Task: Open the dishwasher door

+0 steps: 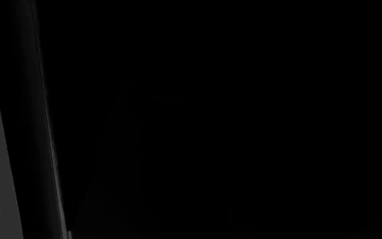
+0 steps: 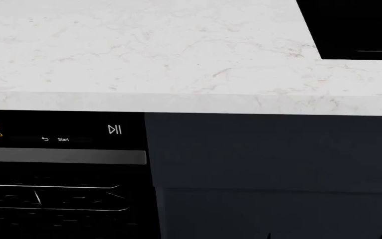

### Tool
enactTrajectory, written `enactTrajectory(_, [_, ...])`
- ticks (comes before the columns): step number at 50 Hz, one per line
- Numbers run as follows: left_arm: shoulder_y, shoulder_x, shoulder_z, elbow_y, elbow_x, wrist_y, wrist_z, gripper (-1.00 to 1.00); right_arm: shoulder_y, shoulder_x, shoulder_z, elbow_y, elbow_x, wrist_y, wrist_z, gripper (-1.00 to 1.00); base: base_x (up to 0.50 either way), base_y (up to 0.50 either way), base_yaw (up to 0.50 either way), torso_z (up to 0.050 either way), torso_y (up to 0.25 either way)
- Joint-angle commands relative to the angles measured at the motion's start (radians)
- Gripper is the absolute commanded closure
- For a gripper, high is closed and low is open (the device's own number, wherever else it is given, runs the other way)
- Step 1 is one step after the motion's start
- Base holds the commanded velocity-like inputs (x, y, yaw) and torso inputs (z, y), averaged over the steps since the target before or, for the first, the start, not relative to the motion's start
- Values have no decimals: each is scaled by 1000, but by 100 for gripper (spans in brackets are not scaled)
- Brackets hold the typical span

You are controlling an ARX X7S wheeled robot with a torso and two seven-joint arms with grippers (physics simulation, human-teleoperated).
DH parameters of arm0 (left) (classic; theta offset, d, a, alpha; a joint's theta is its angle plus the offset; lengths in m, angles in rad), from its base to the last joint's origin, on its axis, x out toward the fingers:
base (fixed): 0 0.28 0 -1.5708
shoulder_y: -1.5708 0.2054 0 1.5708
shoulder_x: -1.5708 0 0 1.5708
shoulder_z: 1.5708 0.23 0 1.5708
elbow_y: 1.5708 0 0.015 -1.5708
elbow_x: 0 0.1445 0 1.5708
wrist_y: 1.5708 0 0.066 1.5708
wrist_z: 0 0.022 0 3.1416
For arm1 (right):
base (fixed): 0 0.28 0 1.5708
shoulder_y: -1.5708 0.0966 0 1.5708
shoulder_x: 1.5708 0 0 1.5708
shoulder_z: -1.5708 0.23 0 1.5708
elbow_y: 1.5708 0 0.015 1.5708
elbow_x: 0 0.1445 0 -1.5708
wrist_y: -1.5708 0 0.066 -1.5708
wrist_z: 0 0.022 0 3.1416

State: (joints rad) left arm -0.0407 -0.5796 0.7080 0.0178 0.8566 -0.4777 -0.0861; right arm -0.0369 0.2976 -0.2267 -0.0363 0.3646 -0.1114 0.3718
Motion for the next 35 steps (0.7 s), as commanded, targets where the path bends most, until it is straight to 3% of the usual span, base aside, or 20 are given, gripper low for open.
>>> enactTrajectory(1, [92,2,22,97,-14,-28,-41,100,-6,3,0,-4,4,-7,3,-100,0,0,0,0,0])
enactTrajectory(18, [282,-25,11,196,-14,-69,-123,100,-5,12,-5,-23,8,4,9,-100,0,-1,-1,1,1])
enactTrajectory(35, [445,-38,-27,161,-95,-67,-239,100,8,2,-36,-14,-3,6,1,-100,-1,-1,0,1,1])
